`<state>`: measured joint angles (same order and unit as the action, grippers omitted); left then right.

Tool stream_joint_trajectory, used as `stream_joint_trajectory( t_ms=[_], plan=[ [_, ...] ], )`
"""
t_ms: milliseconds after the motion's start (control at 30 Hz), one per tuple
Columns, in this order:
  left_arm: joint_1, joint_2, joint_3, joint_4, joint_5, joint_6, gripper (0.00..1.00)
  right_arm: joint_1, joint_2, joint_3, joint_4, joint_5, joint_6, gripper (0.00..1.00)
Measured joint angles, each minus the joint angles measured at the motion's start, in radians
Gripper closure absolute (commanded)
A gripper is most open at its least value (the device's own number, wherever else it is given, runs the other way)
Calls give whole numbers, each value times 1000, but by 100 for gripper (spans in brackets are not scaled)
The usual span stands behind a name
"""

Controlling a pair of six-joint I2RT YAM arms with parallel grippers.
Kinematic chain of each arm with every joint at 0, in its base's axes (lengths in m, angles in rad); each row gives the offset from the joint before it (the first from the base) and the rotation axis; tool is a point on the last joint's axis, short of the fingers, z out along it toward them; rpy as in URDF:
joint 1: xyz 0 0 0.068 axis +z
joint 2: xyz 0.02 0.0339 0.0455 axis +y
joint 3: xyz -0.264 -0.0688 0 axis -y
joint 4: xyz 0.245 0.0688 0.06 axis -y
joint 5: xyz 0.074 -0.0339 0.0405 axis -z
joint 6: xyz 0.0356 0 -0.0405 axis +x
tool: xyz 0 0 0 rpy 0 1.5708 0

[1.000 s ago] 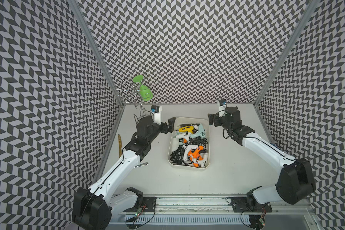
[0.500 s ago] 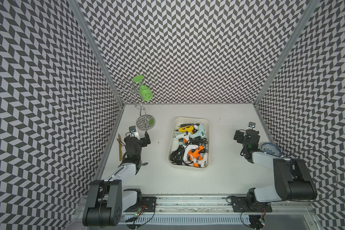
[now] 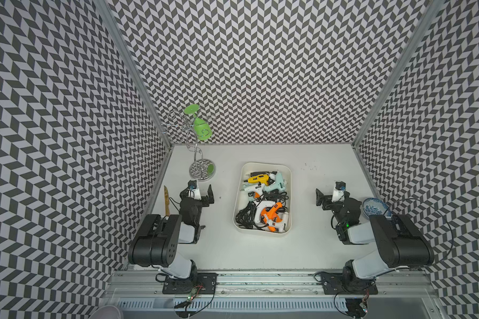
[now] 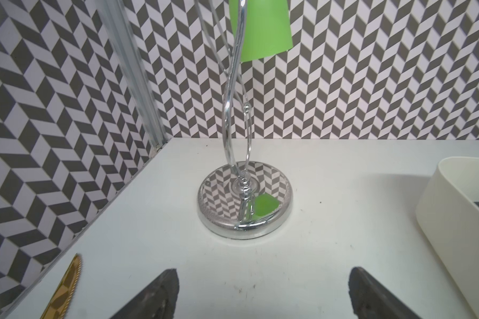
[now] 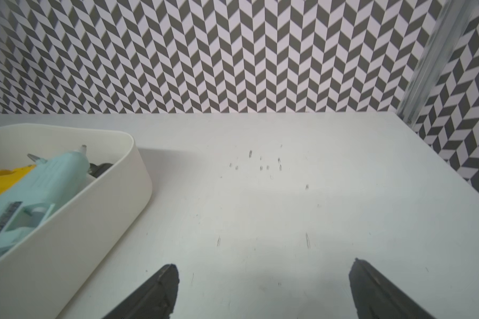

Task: Put the hot melt glue gun into the storage box
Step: Reset both arms

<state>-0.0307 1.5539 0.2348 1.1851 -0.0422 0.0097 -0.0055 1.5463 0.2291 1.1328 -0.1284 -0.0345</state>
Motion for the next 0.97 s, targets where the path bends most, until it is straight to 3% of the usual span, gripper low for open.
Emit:
stream_joint_trajectory(
  t_ms=[300, 967],
  plan=[
    [16, 0, 30, 3, 36, -1, 0, -4, 3, 14, 129, -44, -3, 1],
    [16, 0, 30, 3, 39, -1, 1, -4, 13, 14, 130, -45, -3, 1]
  ],
)
